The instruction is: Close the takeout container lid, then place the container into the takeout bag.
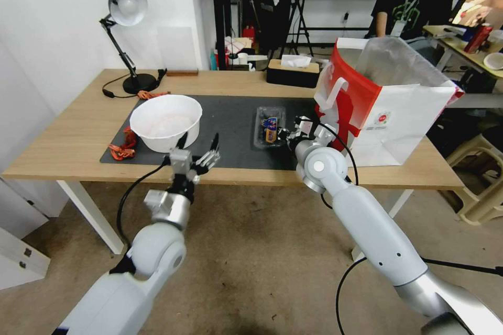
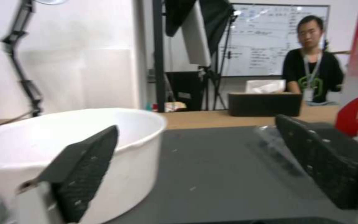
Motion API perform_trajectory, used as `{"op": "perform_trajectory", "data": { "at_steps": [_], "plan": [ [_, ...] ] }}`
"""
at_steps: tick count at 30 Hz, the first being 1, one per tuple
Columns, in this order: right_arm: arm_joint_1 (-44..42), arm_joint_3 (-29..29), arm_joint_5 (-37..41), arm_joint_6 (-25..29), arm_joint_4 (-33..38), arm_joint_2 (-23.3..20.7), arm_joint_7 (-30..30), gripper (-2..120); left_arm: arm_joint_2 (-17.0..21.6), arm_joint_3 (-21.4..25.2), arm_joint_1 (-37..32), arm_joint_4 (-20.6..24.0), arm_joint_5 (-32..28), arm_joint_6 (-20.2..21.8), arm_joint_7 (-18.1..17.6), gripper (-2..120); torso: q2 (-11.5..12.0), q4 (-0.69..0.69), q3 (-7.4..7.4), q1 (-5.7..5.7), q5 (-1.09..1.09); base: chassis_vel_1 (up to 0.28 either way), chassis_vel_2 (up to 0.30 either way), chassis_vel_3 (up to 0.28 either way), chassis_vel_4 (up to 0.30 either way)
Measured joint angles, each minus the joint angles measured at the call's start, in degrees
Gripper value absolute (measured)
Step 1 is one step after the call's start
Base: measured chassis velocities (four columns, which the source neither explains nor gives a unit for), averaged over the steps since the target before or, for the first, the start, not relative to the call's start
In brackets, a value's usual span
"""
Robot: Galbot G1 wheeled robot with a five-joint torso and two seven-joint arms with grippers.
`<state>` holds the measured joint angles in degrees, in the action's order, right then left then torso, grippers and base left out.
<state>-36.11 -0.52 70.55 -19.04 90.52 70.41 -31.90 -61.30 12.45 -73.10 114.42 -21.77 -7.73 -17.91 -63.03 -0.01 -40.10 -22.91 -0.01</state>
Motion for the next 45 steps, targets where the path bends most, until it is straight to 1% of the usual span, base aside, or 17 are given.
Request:
{"op": "perform_trajectory", "data": {
  "at_steps": [2,4,6,7,13,17,27,29,30,31,35,39,41,42,43,44,45],
  "plan": [
    [-0.02,-0.09,-0.16,0.02,0.03,0.16,0.02,0,0.11,1.99,-3.2,0.41,0.79,-1.08,0.1,99,0.0,0.01,0.0,0.0,-0.01,0.0,0.0,0.0,0.0],
    [-0.02,-0.1,-0.21,0.03,0.03,0.21,0.04,0,0.26,2.54,-4.19,0.48,0.98,-1.55,0.13,100,0.0,0.01,0.0,0.0,0.0,0.0,0.0,0.0,0.0],
    [-0.08,-0.13,-0.33,0.05,0.09,0.27,0.08,0,0.56,4.02,-6.98,0.49,1.46,-3.25,0.17,100,0.0,0.0,0.0,0.0,0.0,0.0,0.0,0.0,0.0],
    [-0.08,-0.13,-0.33,0.05,0.09,0.27,0.08,0,0.56,4.02,-6.98,0.49,1.46,-3.25,0.17,100,0.0,0.0,0.0,0.0,0.0,0.0,0.0,0.0,0.0],
    [-0.11,-0.13,-0.41,0.08,0.31,0.41,0.15,0,0.45,5.49,-13.66,-0.43,1.6,-6.96,0.29,100,0.0,0.01,0.0,0.0,0.0,0.0,0.0,0.0,0.0],
    [-0.15,-0.15,-0.41,0.09,0.54,0.31,0.17,0,0.24,5.56,-15.05,-1.41,1.78,-8.31,0.4,100,0.0,0.01,-0.01,0.0,0.0,0.0,0.0,0.0,0.0],
    [-0.14,-1.3,0.75,0.1,3.48,-0.05,0.08,0,0.01,5.67,-15.25,-1.71,1.91,-8.55,0.37,100,0.01,0.0,-0.01,0.0,0.01,0.0,0.0,0.0,0.0],
    [0.1,-2.09,2.0,-0.01,5.33,-0.43,-0.06,0,-0.02,5.72,-15.25,-1.83,2.0,-8.55,0.35,100,0.01,0.0,-0.01,0.0,0.01,0.0,0.0,0.0,0.0],
    [0.58,-2.96,3.45,-0.17,7.67,-1.11,-0.29,0,-0.14,5.79,-15.21,-1.95,2.09,-8.56,0.33,100,0.01,0.01,-0.01,0.0,0.01,0.0,0.0,0.0,0.0],
    [0.58,-2.96,3.45,-0.17,7.67,-1.11,-0.29,0,-0.14,5.79,-15.21,-1.95,2.09,-8.56,0.33,100,0.01,0.01,-0.01,0.0,0.01,0.0,0.0,0.0,0.0],
    [3.07,-7.06,7.31,-1.38,15.49,-3.46,-1.45,0,-0.29,5.99,-14.74,-1.98,2.11,-8.57,0.17,100,0.01,0.0,-0.01,0.0,0.02,0.0,0.0,0.0,0.0],
    [4.43,-9.07,8.67,-1.9,17.97,-4.23,-2.4,0,-0.28,6.04,-14.65,-1.98,2.11,-8.57,0.13,100,0.01,0.01,-0.01,0.0,0.0,0.0,0.0,0.0,0.0],
    [6.64,-12.29,10.29,-2.93,20.78,-5.46,-4.05,0,-0.27,6.07,-14.57,-2.01,2.12,-8.57,0.11,100,0.01,0.0,-0.01,0.0,0.01,0.0,0.0,0.0,0.0],
    [6.64,-12.29,10.29,-2.93,20.78,-5.46,-4.05,0,-0.27,6.07,-14.57,-2.01,2.12,-8.57,0.11,100,0.01,0.0,-0.01,0.0,0.01,0.0,0.0,0.0,0.0],
    [8.76,-15.61,10.7,-3.78,22.33,-6.94,-5.76,0,-0.3,5.93,-14.44,-2.04,2.18,-8.55,0.07,100,0.01,0.01,-0.01,-0.01,0.01,0.0,0.0,0.0,0.0],
    [9.58,-17.29,10.66,-4.37,22.67,-7.76,-6.7,0,-0.38,5.78,-14.32,-2.04,2.25,-8.54,0.05,100,0.01,0.01,-0.01,-0.01,0.02,0.0,0.0,0.0,0.0],
    [9.58,-17.29,10.66,-4.37,22.67,-7.76,-6.7,0,-0.38,5.78,-14.32,-2.04,2.25,-8.54,0.05,100,0.01,0.01,-0.01,-0.01,0.02,0.0,0.0,0.0,0.0]
  ]
}}
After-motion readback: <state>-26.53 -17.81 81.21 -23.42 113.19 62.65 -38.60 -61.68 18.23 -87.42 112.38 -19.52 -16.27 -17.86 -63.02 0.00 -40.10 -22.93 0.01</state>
